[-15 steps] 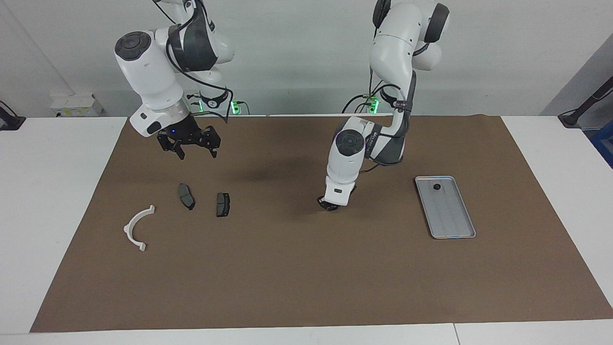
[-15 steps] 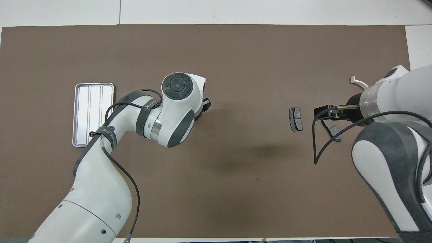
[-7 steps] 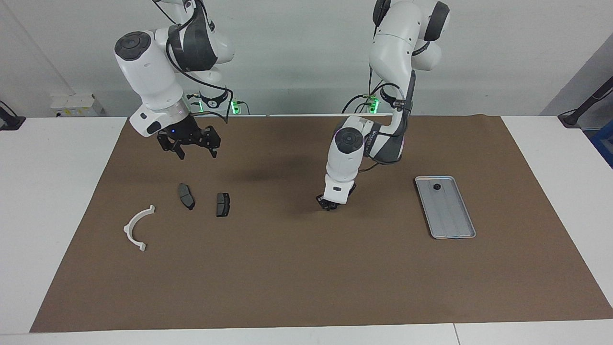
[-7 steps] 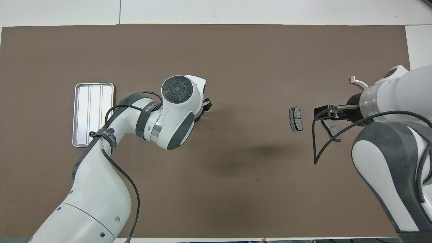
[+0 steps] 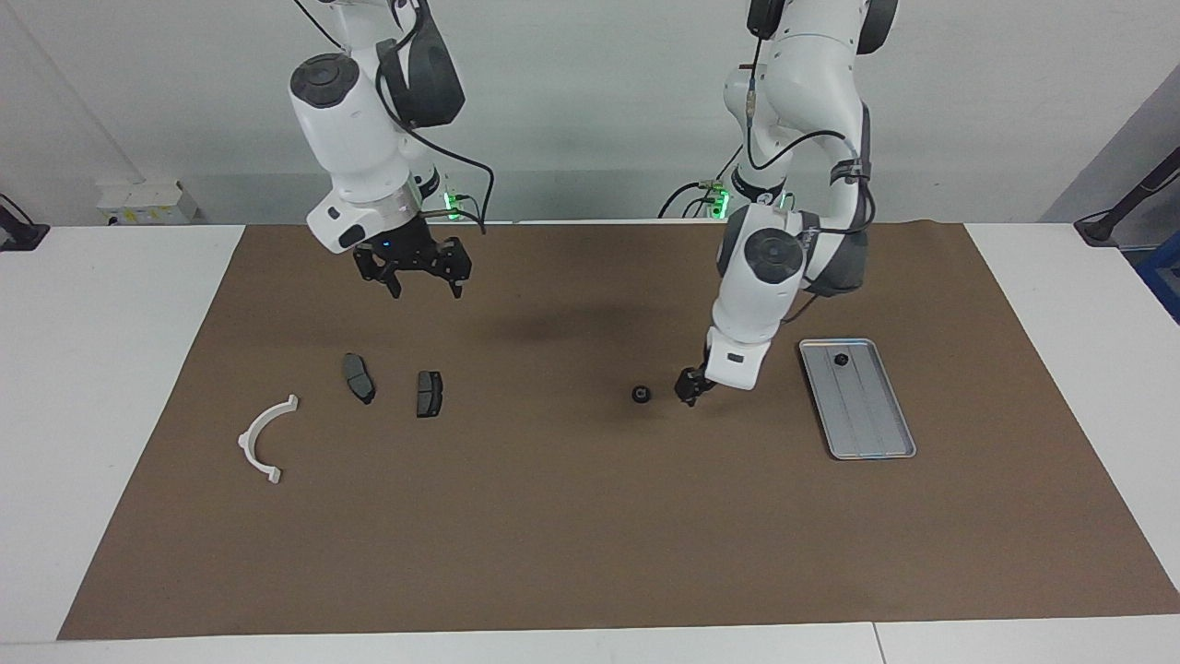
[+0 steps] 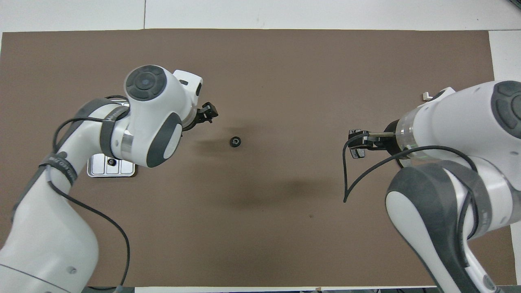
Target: Place bearing gear from tray to pile
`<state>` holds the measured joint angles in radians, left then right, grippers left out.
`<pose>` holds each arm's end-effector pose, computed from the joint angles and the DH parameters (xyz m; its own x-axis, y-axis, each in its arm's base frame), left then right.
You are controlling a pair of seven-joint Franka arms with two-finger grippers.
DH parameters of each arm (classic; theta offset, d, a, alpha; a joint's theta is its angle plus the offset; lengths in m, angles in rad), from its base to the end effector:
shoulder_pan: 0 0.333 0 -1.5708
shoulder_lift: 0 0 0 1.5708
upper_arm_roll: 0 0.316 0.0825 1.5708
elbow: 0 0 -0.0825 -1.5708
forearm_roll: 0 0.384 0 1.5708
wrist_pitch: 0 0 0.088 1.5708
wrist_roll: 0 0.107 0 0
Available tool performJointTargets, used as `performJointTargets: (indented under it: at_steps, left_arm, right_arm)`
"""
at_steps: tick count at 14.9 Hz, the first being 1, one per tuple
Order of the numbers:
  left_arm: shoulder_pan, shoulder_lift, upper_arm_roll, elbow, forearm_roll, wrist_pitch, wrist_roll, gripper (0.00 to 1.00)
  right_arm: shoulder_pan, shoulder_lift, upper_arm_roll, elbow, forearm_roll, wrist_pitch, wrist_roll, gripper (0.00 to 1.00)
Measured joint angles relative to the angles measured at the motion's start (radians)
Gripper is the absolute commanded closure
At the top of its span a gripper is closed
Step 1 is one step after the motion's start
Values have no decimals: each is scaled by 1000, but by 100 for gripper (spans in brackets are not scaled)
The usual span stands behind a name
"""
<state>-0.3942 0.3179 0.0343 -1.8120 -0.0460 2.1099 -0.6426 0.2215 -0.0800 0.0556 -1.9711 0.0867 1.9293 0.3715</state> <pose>0.5905 -0.2260 0.3650 0.9534 0.3001 -0.0330 0.3005 -0.9537 0.0106 0.5171 0.1540 0.5086 0.9923 -0.1233 0.0062 -0.1223 -0.9888 -0.0859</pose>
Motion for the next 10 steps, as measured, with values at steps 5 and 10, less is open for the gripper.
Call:
performJointTargets:
  at_steps: [5, 10]
  left_arm:
    - [190, -141, 2, -195, 0, -10, 429, 0]
    - [311, -181, 2, -263, 0, -8, 665, 2]
  right_arm:
    - [186, 86, 3, 5, -49, 101, 314, 0]
    - [317, 299, 2, 168, -81, 136, 582, 0]
